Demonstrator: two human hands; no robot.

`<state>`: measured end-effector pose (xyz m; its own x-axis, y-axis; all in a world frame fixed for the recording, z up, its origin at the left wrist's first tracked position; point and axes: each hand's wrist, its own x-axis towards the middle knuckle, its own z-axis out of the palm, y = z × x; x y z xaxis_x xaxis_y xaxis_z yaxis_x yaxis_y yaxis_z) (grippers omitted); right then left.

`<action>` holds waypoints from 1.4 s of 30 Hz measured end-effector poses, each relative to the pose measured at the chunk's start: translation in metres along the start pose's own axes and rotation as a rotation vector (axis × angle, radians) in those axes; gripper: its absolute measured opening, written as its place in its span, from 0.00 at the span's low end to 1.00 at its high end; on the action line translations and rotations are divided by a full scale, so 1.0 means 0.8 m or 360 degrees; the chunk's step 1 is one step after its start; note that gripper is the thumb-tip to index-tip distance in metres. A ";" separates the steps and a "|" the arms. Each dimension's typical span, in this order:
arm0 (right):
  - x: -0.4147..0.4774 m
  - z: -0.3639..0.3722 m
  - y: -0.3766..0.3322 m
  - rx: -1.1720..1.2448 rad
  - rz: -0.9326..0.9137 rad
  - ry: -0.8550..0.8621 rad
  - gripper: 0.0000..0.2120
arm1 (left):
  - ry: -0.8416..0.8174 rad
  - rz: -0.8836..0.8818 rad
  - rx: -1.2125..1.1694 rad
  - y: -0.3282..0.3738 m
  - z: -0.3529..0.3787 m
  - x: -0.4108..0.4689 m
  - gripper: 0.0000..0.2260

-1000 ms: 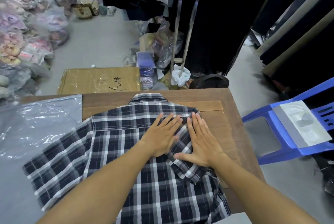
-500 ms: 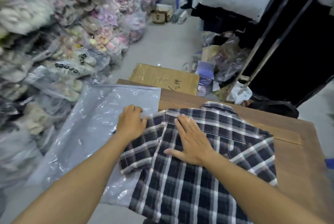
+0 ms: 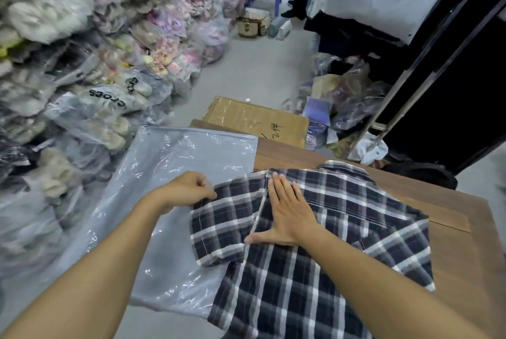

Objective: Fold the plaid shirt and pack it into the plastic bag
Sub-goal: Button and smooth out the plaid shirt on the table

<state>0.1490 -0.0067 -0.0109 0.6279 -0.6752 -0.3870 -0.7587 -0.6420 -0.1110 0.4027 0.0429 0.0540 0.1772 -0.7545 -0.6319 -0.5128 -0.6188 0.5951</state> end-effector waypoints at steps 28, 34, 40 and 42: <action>-0.113 0.013 0.023 0.0355 -0.0052 0.0212 0.51 | 0.0675 0.0856 0.1238 0.067 0.199 0.032 0.26; -0.106 0.063 0.018 0.0031 -0.0095 0.0110 0.59 | 0.0509 0.0718 0.1307 0.034 0.213 0.050 0.34; -0.106 0.052 0.029 0.0162 -0.0159 0.0093 0.57 | 0.0479 0.0672 0.1289 0.039 0.212 0.051 0.36; -0.111 0.036 0.051 0.0301 -0.0196 0.0172 0.49 | 0.0489 0.0685 0.1127 0.052 0.202 0.050 0.32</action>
<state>0.0570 0.0375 -0.0069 0.7250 -0.6374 -0.2608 -0.6877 -0.6495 -0.3244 0.2525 0.0224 -0.0268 0.0144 -0.9793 -0.2017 -0.9690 -0.0635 0.2388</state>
